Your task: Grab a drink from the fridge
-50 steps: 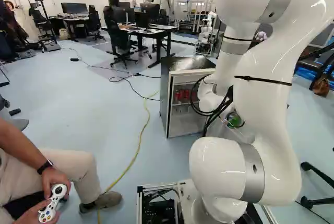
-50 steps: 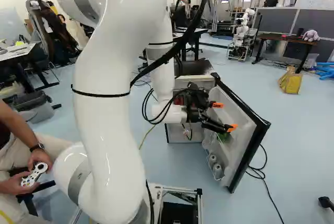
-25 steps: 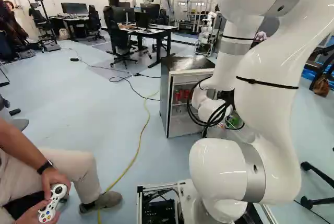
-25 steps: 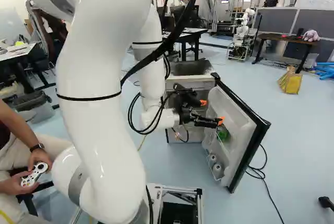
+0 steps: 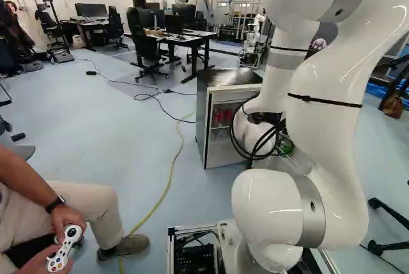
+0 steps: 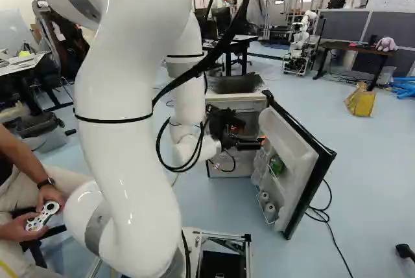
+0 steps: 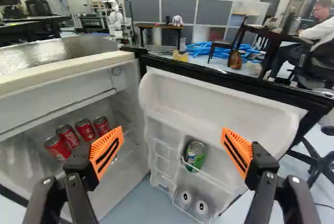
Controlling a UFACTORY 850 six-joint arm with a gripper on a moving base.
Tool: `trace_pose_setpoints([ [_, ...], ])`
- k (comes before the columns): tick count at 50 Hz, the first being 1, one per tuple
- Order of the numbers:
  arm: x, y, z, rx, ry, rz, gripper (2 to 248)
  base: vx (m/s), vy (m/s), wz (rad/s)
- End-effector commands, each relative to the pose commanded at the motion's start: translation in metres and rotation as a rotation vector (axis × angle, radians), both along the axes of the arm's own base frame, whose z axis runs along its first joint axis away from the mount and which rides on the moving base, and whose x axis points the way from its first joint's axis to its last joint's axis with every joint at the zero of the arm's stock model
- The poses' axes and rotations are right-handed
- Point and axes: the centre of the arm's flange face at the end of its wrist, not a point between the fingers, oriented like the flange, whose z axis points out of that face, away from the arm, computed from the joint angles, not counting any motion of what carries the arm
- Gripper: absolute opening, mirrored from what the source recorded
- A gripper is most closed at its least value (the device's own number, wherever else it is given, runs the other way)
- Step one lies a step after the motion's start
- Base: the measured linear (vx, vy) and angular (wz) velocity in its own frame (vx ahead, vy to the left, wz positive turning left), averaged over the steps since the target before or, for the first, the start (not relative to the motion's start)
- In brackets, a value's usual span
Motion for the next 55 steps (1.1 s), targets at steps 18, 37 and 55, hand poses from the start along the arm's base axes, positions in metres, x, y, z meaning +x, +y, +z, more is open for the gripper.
trace_pose_setpoints([
  [18, 0.012, 0.012, -0.019, 0.031, 0.037, 0.187, 247, 0.0, 0.0, 0.0],
  [37, 0.032, 0.019, -0.042, 0.072, 0.068, 0.368, 247, 0.0, 0.0, 0.0],
  [55, 0.056, 0.017, -0.068, 0.098, 0.096, 0.445, 247, 0.0, 0.0, 0.0],
])
